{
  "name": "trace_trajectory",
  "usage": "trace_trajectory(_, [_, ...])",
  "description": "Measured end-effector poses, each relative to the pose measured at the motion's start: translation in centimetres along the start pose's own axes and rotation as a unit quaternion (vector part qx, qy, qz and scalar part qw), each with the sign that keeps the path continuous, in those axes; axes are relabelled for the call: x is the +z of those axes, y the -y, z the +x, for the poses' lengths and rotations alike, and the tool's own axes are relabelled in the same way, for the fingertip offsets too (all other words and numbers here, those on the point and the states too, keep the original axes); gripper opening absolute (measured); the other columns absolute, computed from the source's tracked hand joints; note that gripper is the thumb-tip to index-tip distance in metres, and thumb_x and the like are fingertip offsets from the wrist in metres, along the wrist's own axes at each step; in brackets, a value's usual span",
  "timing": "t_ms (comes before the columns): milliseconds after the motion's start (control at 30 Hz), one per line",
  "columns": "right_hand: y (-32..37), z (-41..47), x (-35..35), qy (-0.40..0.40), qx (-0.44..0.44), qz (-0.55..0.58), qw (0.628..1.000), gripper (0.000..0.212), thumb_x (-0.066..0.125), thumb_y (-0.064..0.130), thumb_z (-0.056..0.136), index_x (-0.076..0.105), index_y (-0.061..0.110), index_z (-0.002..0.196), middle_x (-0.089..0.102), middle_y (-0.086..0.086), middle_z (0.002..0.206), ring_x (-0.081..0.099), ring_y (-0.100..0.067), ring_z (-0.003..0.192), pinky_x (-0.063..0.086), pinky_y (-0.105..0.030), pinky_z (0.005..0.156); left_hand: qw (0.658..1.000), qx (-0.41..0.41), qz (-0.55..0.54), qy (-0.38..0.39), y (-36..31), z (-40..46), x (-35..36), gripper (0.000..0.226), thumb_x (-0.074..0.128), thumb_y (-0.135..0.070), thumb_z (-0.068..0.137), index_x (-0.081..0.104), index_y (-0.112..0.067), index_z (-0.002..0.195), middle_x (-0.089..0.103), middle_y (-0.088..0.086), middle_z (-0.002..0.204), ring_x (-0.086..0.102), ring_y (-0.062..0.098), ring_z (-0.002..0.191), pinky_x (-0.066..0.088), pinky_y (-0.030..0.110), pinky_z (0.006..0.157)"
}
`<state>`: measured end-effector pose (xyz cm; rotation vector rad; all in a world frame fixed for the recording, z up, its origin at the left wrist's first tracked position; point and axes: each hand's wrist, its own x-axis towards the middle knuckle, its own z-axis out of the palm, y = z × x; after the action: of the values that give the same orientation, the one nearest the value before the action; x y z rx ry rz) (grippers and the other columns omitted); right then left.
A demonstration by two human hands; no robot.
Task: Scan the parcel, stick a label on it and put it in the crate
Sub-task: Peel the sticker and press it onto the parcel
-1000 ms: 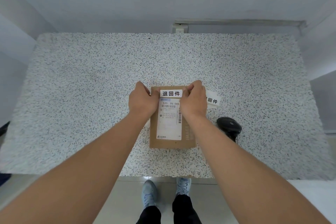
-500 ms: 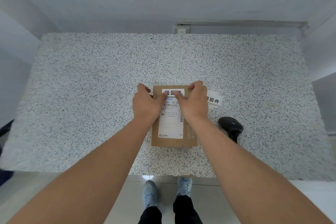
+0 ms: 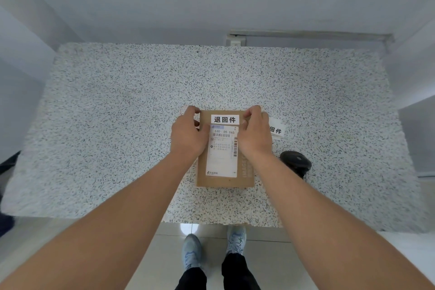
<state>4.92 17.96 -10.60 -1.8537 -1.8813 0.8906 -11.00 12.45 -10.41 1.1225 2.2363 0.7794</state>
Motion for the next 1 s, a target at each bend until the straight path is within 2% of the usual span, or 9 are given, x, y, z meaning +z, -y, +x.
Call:
trace_trajectory(133, [-0.7,-1.2,-0.6,0.002,-0.038,-0.038,0.999,0.013,0.053,0.02,0.103,0.045,0.028,0.11,0.045,-0.001,0.113,0.054,-0.017,0.093,0.043,-0.024,0.06,0.997,0.046,0.044,0.046,0.8,-1.4,-0.9,0.049,0.059,-0.034,0.098,0.047,-0.03,0.145,0.064,0.003,0.105,0.065,0.018,0.092,0.053,0.033,0.075])
trace_trajectory(233, [-1.2,-2.5,-0.7,0.001,-0.064,-0.071,0.995,0.017,0.055,0.03,0.103,0.048,0.027,0.118,0.045,-0.003,0.118,0.054,-0.021,0.102,0.053,-0.031,0.071,0.991,0.082,0.083,0.07,1.1,-3.1,-1.4,0.049,0.056,-0.038,0.1,0.047,-0.028,0.146,0.058,0.005,0.107,0.06,0.021,0.095,0.044,0.031,0.077])
trace_trajectory(333, [-1.7,-4.1,-0.8,0.009,-0.08,-0.11,0.991,0.03,0.055,0.036,0.103,0.049,0.026,0.13,0.045,-0.008,0.129,0.054,-0.024,0.112,0.057,-0.036,0.081,0.984,0.106,0.096,0.101,1.7,-4.6,-1.6,0.052,0.053,-0.042,0.101,0.042,-0.033,0.151,0.054,0.005,0.112,0.056,0.02,0.096,0.043,0.03,0.077])
trace_trajectory(467, [-2.7,-6.5,-0.7,0.047,-0.09,-0.123,0.987,0.042,0.051,0.044,0.104,0.043,0.029,0.143,0.035,-0.01,0.152,0.055,-0.029,0.121,0.058,-0.046,0.089,0.978,0.112,0.119,0.133,2.8,-6.4,-1.6,0.061,0.049,-0.047,0.101,0.031,-0.033,0.158,0.049,0.011,0.138,0.053,0.021,0.11,0.048,0.032,0.088])
trace_trajectory(533, [-3.1,-7.9,-0.4,0.062,-0.085,-0.123,0.987,0.048,0.048,0.048,0.104,0.039,0.032,0.148,0.027,-0.009,0.161,0.055,-0.03,0.124,0.058,-0.05,0.091,0.97,0.123,0.144,0.151,3.3,-7.4,-1.6,0.064,0.044,-0.053,0.101,0.025,-0.035,0.16,0.032,0.016,0.156,0.048,0.031,0.13,0.049,0.042,0.1])
trace_trajectory(600, [-3.4,-9.1,0.0,0.068,-0.076,-0.118,0.988,0.054,0.047,0.051,0.104,0.034,0.034,0.153,0.021,-0.009,0.166,0.054,-0.033,0.129,0.057,-0.052,0.093,0.963,0.127,0.16,0.174,3.9,-8.3,-1.5,0.067,0.04,-0.057,0.101,0.017,-0.039,0.161,0.011,0.012,0.167,0.039,0.036,0.142,0.046,0.048,0.106])
trace_trajectory(700, [-3.9,-10.4,0.4,0.075,-0.068,-0.103,0.99,0.059,0.044,0.055,0.104,0.029,0.035,0.157,0.015,-0.01,0.169,0.047,-0.035,0.139,0.052,-0.054,0.102,0.958,0.132,0.154,0.2,4.5,-9.4,-1.3,0.073,0.04,-0.059,0.101,0.005,-0.04,0.162,-0.003,0.008,0.171,0.038,0.037,0.145,0.047,0.05,0.108])
trace_trajectory(867, [-4.9,-11.6,0.8,0.105,-0.049,-0.038,0.993,0.065,0.045,0.061,0.101,0.018,0.049,0.158,0.017,-0.005,0.169,0.035,-0.033,0.149,0.042,-0.06,0.112,0.955,0.148,0.106,0.232,5.1,-10.0,-0.8,0.078,0.042,-0.05,0.104,-0.008,-0.037,0.162,-0.003,0.013,0.17,0.039,0.037,0.144,0.045,0.051,0.11])
trace_trajectory(1000, [-5.3,-12.4,1.0,0.117,-0.025,0.042,0.992,0.067,0.05,0.057,0.102,0.014,0.055,0.158,0.018,-0.001,0.167,0.025,-0.031,0.153,0.033,-0.062,0.119,0.952,0.159,0.077,0.251,5.5,-10.1,-0.5,0.08,0.044,-0.048,0.104,-0.011,-0.036,0.161,-0.012,0.013,0.17,0.023,0.036,0.153,0.034,0.051,0.119])
